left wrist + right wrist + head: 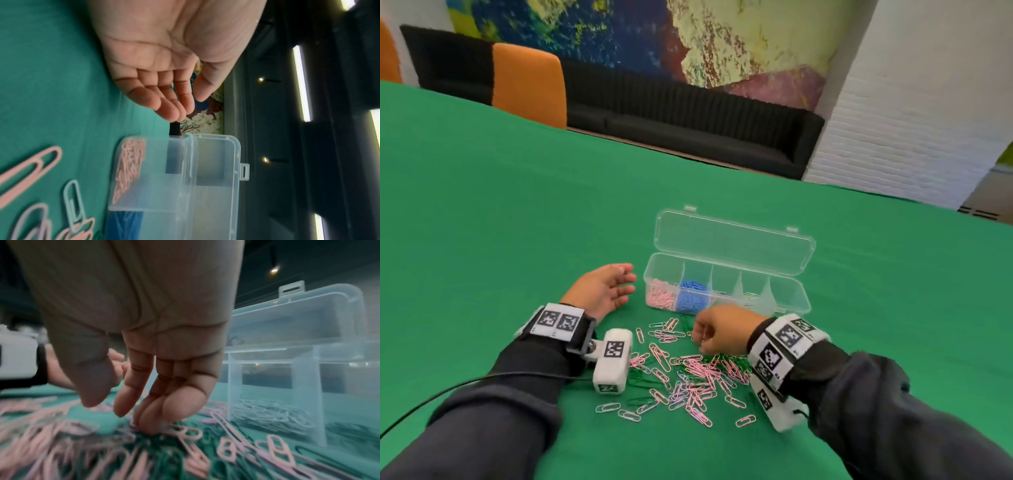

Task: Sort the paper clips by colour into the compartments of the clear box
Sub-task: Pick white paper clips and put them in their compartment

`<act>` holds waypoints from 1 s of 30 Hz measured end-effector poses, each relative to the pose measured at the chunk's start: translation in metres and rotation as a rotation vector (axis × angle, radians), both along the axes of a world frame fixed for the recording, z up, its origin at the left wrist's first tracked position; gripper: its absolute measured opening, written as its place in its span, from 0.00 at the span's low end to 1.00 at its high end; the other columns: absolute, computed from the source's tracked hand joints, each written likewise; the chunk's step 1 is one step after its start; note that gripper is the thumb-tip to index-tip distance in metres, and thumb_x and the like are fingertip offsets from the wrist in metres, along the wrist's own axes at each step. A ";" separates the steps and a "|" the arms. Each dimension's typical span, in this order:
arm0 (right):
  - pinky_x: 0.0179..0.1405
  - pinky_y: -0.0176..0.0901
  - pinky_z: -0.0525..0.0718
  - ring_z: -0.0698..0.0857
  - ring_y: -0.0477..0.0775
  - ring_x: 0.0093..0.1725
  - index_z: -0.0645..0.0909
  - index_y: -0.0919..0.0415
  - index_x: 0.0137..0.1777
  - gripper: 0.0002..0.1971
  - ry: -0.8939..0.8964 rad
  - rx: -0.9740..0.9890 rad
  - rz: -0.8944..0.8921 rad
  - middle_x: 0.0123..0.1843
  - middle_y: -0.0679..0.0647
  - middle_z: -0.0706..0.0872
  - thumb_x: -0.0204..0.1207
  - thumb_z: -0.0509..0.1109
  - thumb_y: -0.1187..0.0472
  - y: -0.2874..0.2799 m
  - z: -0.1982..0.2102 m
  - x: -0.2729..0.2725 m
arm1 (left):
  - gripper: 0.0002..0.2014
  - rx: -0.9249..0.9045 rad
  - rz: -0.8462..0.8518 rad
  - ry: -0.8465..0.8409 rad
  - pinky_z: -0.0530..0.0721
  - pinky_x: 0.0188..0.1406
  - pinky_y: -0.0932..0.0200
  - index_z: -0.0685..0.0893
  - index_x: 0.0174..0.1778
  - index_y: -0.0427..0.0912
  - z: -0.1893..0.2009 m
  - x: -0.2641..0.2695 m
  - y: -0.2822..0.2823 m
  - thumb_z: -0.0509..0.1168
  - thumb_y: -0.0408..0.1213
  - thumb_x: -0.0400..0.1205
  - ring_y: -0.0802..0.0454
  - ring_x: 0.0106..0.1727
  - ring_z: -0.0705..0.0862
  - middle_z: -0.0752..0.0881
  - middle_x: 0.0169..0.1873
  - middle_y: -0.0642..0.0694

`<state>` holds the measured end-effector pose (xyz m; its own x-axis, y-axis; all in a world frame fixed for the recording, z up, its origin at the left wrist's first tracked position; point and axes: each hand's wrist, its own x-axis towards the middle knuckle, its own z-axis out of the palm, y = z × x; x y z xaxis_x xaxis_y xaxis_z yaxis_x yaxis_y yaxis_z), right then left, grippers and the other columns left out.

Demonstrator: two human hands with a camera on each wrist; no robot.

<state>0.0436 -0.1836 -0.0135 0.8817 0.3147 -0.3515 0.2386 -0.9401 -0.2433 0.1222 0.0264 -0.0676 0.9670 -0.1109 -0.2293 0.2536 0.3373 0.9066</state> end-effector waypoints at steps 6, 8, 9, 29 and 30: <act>0.43 0.37 0.74 0.75 0.51 0.44 0.74 0.58 0.42 0.07 0.043 -0.280 0.022 0.43 0.53 0.78 0.77 0.58 0.68 -0.014 -0.002 -0.011 | 0.09 -0.177 0.025 0.067 0.78 0.19 0.71 0.79 0.45 0.40 -0.005 0.002 0.002 0.54 0.33 0.86 0.60 0.20 0.82 0.85 0.22 0.52; 0.40 0.35 0.72 0.75 0.50 0.43 0.74 0.56 0.41 0.07 0.021 -0.312 0.008 0.43 0.52 0.78 0.78 0.58 0.67 -0.017 0.003 -0.013 | 0.08 -0.152 0.001 0.053 0.78 0.19 0.70 0.79 0.46 0.39 -0.004 0.000 -0.001 0.55 0.33 0.86 0.60 0.20 0.81 0.85 0.25 0.50; 0.40 0.34 0.72 0.76 0.49 0.42 0.76 0.56 0.43 0.07 -0.001 -0.282 -0.004 0.42 0.49 0.78 0.78 0.59 0.67 -0.017 0.005 -0.014 | 0.08 -0.138 -0.013 0.045 0.78 0.20 0.69 0.79 0.46 0.39 -0.004 0.000 -0.002 0.56 0.33 0.86 0.60 0.21 0.81 0.84 0.28 0.49; 0.30 0.35 0.83 0.84 0.48 0.33 0.75 0.61 0.38 0.07 0.059 0.577 -0.509 0.37 0.55 0.86 0.78 0.67 0.68 -0.030 0.003 -0.030 | 0.07 0.031 -0.090 -0.004 0.77 0.25 0.67 0.80 0.45 0.40 0.005 -0.009 -0.010 0.57 0.31 0.85 0.56 0.27 0.79 0.81 0.34 0.46; 0.30 0.36 0.83 0.84 0.49 0.33 0.74 0.62 0.38 0.08 0.066 0.698 -0.570 0.37 0.57 0.86 0.78 0.65 0.70 -0.033 0.002 -0.032 | 0.07 0.030 -0.090 -0.003 0.77 0.25 0.68 0.80 0.46 0.39 0.004 -0.009 -0.010 0.56 0.30 0.85 0.56 0.27 0.80 0.81 0.34 0.46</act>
